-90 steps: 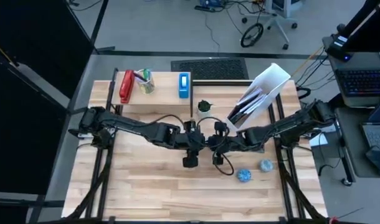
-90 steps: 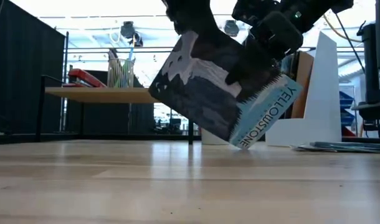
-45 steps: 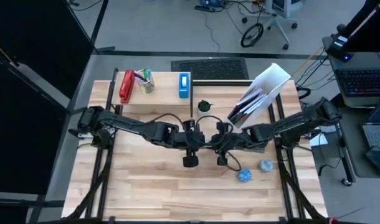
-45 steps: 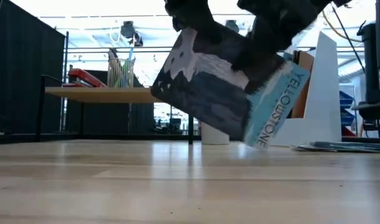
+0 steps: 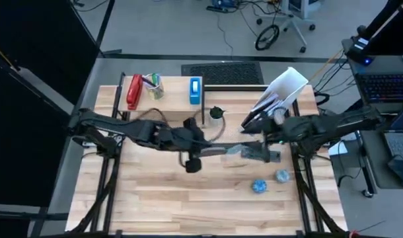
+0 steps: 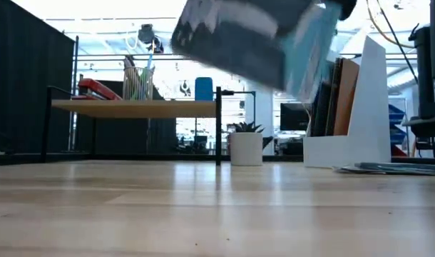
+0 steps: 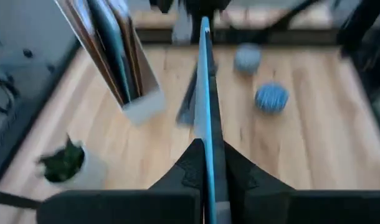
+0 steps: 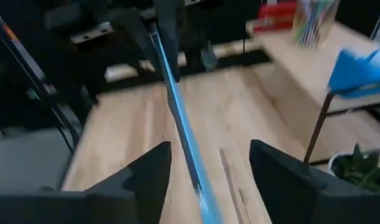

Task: Stock shelves
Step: Put the blue book into the white book shelf

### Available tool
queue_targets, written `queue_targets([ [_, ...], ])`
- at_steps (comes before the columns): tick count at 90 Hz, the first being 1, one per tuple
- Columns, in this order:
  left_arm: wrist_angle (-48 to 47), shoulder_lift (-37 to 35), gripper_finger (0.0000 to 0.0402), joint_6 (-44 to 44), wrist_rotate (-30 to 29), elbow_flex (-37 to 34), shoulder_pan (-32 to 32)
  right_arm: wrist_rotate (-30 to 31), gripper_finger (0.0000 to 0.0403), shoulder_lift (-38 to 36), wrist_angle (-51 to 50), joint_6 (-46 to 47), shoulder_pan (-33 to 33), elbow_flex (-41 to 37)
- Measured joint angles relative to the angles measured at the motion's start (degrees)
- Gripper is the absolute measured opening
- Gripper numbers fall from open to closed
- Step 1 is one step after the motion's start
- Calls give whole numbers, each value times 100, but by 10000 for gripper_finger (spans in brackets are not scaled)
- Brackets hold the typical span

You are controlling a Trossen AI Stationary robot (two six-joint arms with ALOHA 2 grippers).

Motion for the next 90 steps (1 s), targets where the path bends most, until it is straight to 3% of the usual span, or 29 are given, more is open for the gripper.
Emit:
queue_targets([
  [19, 614, -860, 1, 153, -215, 0, -85, -7, 210, -709, 34, 166, 0, 4],
  [42, 2523, -1254, 1, 1173, -322, 4, -147, 18, 210, -398, 489, -87, -7, 0],
  [64, 4361, -1125, 1, 1960, -256, 9, -147, 4, 210, 111, 2888, -712, -7, 0],
  [90, 4986, -626, 1, 1884, 94, 7, -119, -84, 210, 821, 5290, -1195, -7, -2],
])
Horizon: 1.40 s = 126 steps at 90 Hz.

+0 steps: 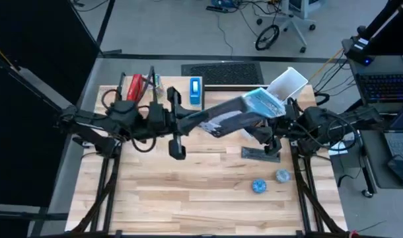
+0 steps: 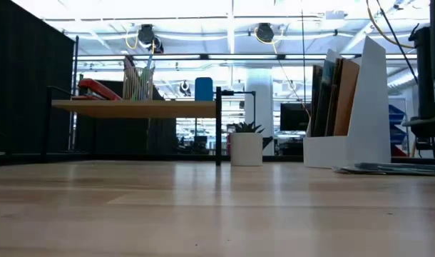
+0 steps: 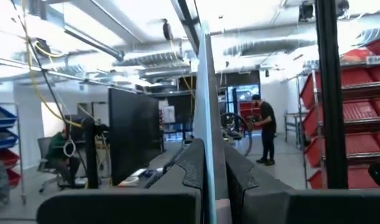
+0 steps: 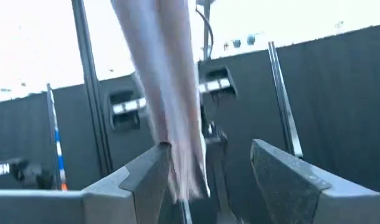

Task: Stock shelves
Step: Put the blue book into the white book shelf

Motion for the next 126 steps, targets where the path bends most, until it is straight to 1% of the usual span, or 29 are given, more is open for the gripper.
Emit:
queue_targets([
  [15, -27, 91, 1, -74, -29, 0, 9, -511, 210, 72, 158, -68, 2, 0],
  [33, 182, -84, 1, 119, -43, -7, 11, -528, 210, -3, -412, -22, 7, 2],
  [43, 234, -147, 1, 120, -60, -2, 11, -527, 210, 6, -476, 11, 7, 2],
  [53, 132, -116, 1, 102, -58, -5, 11, -492, 210, 3, -299, -79, 7, 2],
  [61, 151, -43, 1, 86, -58, -7, 15, -308, 210, 3, -159, -175, 6, 2],
  [88, -25, 28, 1, 77, -73, -7, 41, -382, 205, -1, 721, -542, 7, 3],
  [94, -96, 41, 2, 71, -73, -7, 48, -380, 188, -3, 722, -620, 5, 4],
  [100, -187, 41, 5, 70, -75, -7, 54, -383, 156, -3, 671, -783, 7, 4],
  [105, -232, 52, 6, 68, -75, -4, 89, -407, 120, -1, 616, -860, 7, 4],
  [114, -294, 82, 7, 20, -74, -4, 125, -477, 39, -2, 489, -1012, 2, 4],
  [117, -332, 85, 7, 17, -75, -4, 125, -512, 20, -3, 429, -1089, 2, 4],
  [120, -388, 85, 7, 13, -72, -4, 125, -506, 14, -3, 383, -1126, 2, 4],
  [126, -520, 82, 8, 10, -73, -4, 137, -509, 13, -6, 270, -1075, 2, 7],
])
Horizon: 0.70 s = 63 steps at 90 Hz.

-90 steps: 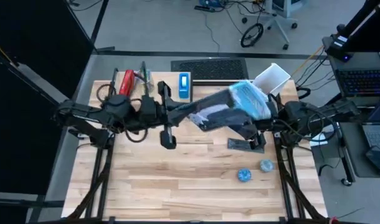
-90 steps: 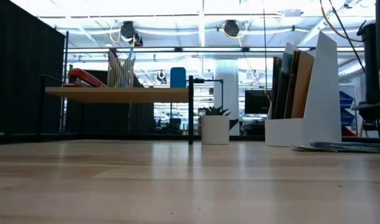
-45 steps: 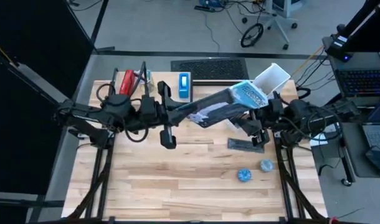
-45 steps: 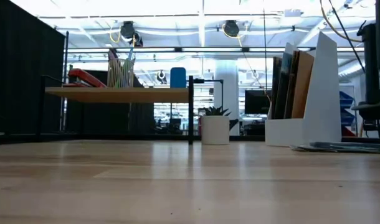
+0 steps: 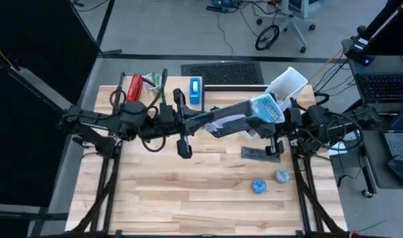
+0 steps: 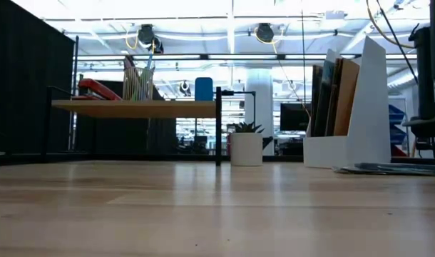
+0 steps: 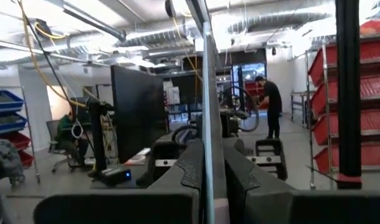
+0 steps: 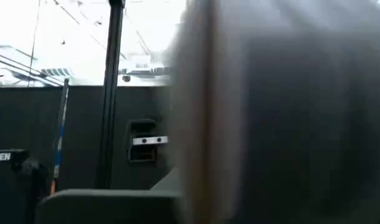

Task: Stock shelves
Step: Put the blue book into the white book shelf

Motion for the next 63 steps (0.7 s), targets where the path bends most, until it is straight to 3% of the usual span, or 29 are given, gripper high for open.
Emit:
queue_targets([
  [15, -768, -53, 8, -12, -29, 0, 14, 54, 5, -214, -950, 102, 0, 7],
  [26, -1704, -138, 13, -465, -380, -2, 100, 308, 5, -458, -1875, 297, 4, 17],
  [40, -2968, -207, 62, -1206, -515, -2, 396, 420, 4, -604, -2866, 583, -8, 2],
  [63, -3150, -128, 184, -2011, 962, 0, 755, 387, 3, -401, -4301, 1058, -47, -11],
])
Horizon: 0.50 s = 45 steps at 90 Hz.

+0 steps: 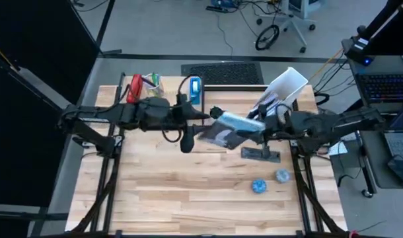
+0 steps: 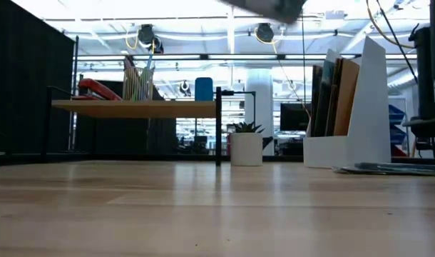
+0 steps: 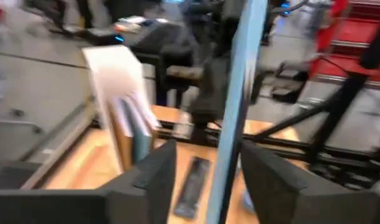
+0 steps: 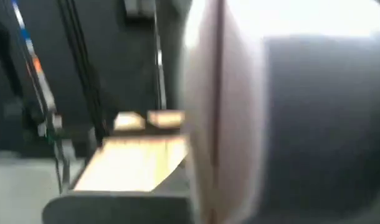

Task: Stock shelves
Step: Put the blue book into the white book shelf

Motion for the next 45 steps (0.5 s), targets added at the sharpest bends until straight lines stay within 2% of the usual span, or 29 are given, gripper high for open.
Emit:
queue_targets([
  [16, -40, -7, 225, 14, -75, 9, 4, 1, 3, 155, -137, 140, 16, 2],
  [45, -82, 302, 228, -33, 373, 7, -68, 16, 3, 264, -39, 105, 14, 2],
])
